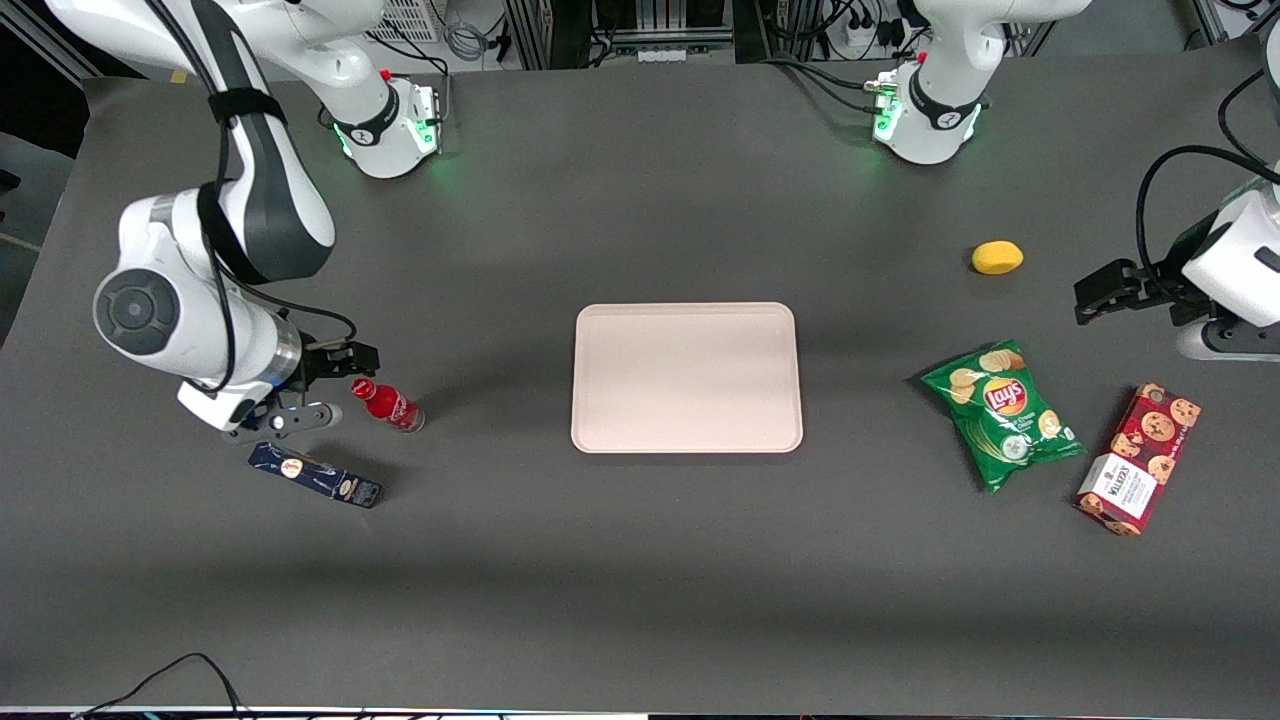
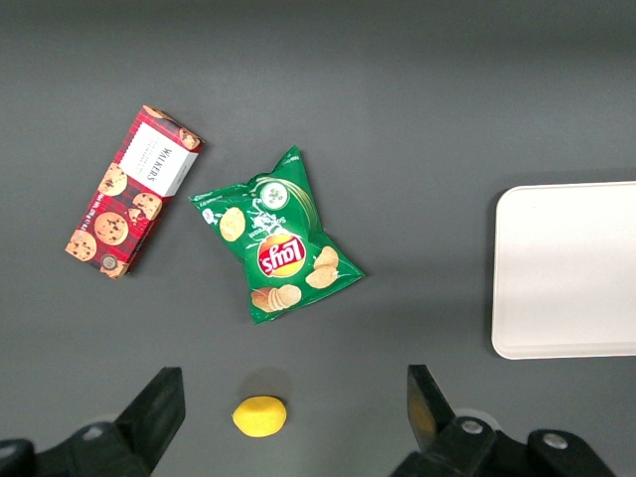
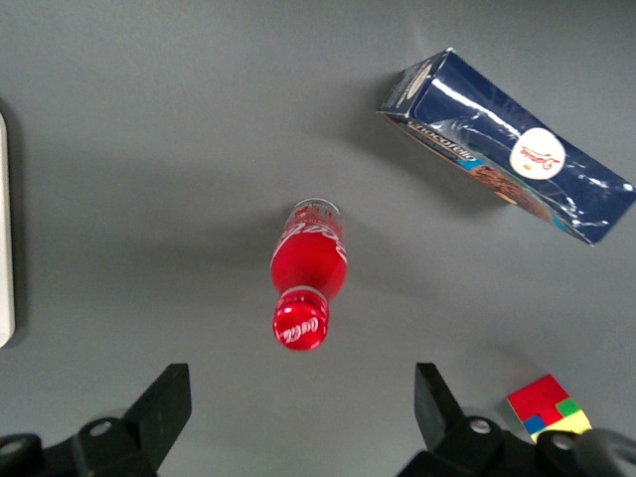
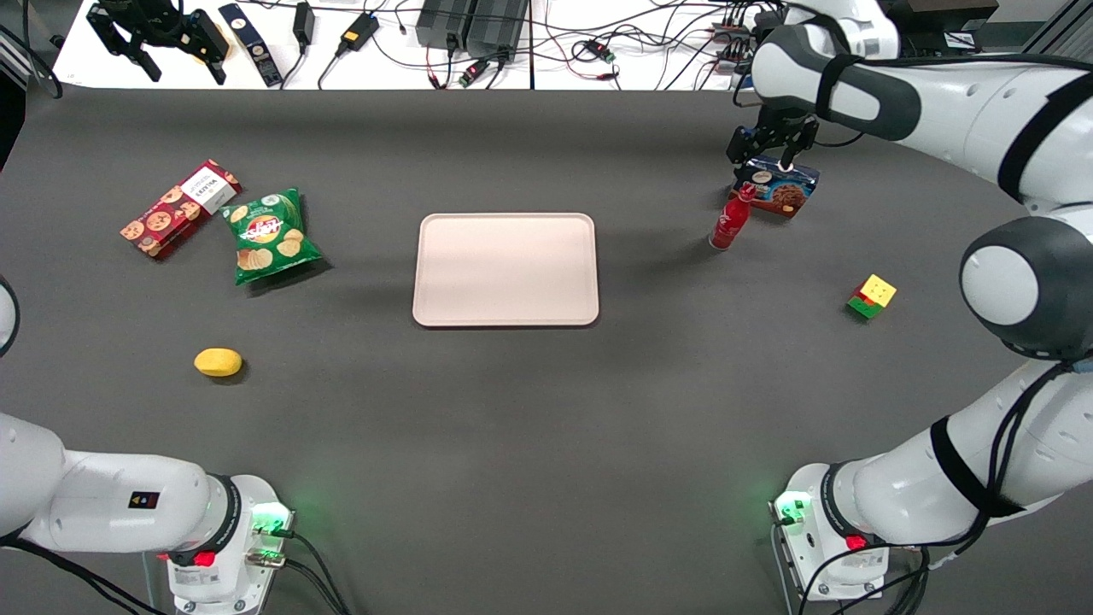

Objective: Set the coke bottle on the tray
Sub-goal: 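Move the open right gripper above the red Coca-Cola bottle cap, then lower the right gripper and close it around the bottle neck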

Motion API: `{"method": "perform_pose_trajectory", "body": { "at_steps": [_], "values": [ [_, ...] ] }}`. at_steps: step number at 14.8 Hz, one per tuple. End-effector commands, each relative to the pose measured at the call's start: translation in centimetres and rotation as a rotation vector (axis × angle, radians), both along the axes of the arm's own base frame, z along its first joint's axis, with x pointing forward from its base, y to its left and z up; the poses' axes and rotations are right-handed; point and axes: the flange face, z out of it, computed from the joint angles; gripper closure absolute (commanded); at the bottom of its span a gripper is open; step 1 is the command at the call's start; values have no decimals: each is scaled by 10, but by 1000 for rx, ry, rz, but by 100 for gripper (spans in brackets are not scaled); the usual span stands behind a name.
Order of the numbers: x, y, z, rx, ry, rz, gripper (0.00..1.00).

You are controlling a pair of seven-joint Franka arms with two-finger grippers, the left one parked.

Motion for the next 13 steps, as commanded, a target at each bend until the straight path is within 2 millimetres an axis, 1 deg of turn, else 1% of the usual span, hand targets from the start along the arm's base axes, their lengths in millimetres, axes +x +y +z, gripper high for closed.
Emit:
{"method": "perform_pose_trajectory", "body": {
  "at_steps": [1, 6, 8, 11, 13],
  "values": [
    [9, 3, -16, -4, -3, 50, 0],
    [14, 7, -30, -2, -17, 65, 0],
    [17, 8, -42, -6, -22, 70, 0],
    [19, 8, -45, -5, -25, 71, 0],
    [20, 8, -52, -5, -26, 71, 0]
  ]
}}
